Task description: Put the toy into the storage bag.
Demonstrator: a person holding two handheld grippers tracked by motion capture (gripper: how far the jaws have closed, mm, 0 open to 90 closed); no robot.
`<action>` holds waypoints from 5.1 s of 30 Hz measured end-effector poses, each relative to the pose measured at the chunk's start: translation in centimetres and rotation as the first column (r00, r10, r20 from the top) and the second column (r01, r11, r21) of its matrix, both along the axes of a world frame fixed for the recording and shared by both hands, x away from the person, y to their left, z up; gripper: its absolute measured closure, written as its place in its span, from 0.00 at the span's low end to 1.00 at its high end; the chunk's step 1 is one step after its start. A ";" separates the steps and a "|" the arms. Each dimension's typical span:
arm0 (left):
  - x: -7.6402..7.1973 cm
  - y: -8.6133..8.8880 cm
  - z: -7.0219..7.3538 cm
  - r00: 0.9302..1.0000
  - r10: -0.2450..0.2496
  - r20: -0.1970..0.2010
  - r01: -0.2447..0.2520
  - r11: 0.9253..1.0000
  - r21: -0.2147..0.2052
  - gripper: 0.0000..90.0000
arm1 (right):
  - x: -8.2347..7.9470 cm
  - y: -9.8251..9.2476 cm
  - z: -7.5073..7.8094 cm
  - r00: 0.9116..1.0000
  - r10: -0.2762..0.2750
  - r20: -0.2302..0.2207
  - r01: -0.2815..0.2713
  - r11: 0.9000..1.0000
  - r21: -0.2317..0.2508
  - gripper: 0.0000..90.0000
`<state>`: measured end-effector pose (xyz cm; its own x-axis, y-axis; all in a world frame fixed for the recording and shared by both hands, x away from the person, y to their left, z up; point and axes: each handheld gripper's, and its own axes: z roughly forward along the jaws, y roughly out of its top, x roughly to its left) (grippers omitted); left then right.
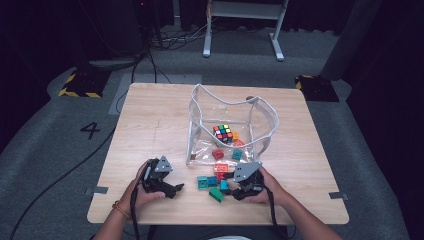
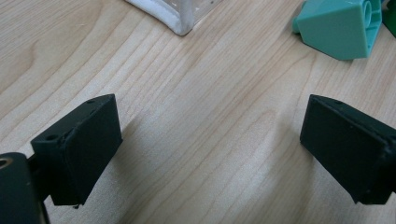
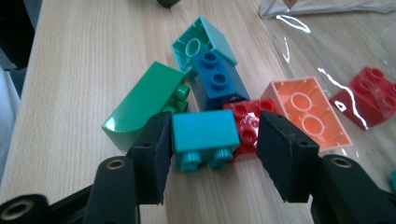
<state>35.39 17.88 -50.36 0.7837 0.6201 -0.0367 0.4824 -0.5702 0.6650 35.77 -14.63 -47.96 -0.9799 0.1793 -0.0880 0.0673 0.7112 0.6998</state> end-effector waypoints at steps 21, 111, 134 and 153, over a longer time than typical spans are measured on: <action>0.0 0.0 0.0 1.000 0.002 -0.001 -0.002 1.000 -0.001 0.06 | -1.2 -0.4 0.6 0.999 0.030 0.017 -0.031 0.998 0.062 0.57; 0.0 0.0 0.0 1.000 0.007 -0.003 -0.007 1.000 -0.003 0.06 | 11.1 -15.4 19.3 0.826 -0.540 0.163 0.441 0.798 0.410 0.66; 0.0 0.0 0.0 1.000 0.005 -0.003 -0.005 1.000 0.000 0.06 | 12.7 -4.9 19.3 0.957 -0.239 0.163 0.181 0.934 0.307 0.66; 0.0 0.0 0.0 1.000 0.003 -0.002 -0.003 1.000 0.003 0.06 | 14.6 -0.2 16.2 0.983 -0.112 0.147 0.127 0.987 -0.102 0.66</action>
